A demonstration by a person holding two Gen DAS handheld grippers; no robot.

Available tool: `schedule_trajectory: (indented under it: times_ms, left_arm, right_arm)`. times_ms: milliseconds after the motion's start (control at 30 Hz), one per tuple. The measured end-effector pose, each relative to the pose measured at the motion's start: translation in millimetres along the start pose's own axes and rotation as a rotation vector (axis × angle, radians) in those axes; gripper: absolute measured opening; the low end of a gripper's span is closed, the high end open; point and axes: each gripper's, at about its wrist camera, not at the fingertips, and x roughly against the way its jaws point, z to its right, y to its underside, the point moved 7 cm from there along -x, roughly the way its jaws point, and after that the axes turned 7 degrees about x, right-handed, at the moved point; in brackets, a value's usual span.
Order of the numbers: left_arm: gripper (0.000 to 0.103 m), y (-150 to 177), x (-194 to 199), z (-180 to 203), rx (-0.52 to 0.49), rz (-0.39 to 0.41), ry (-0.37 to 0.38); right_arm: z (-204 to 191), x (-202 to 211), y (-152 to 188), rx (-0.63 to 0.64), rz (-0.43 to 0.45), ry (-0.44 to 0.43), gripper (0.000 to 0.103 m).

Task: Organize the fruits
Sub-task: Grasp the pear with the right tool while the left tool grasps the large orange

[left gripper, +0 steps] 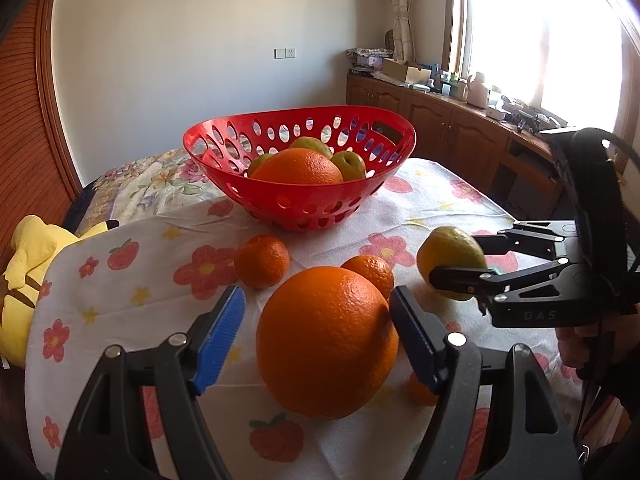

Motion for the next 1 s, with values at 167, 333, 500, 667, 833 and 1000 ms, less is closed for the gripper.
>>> schedule_trajectory:
  times_ms: [167,333,500,667,833,1000]
  left_arm:
    - [0.08,7.5,-11.9,2.0,0.015,-0.044,0.018]
    - [0.083,12.4,-19.2,2.8,0.012,-0.061,0.003]
    - [0.084,19.5,-29.0,0.7,0.037,-0.11,0.015]
    - [0.084,23.6,-33.7,1.1,0.032,-0.121,0.003]
    - [0.084,24.2,-32.8,0.7,0.032,-0.11,0.007]
    - [0.084,23.8,-31.6,-0.9,0.027,-0.109,0.008]
  right_arm:
    - [2.0,10.4,8.7,-0.013,0.01,0.006,0.06]
    - [3.3,13.6,17.9,-0.026,0.003,0.006,0.06]
    - [0.4,13.1,18.5,0.001,0.007,0.04,0.06]
    - [-0.4,12.1,18.4,0.018,0.014,0.051,0.06]
    - [-1.5,11.8,19.8,0.027,0.034,0.058,0.06]
    - [-2.6,12.0,19.3,0.032,0.036,0.062,0.06]
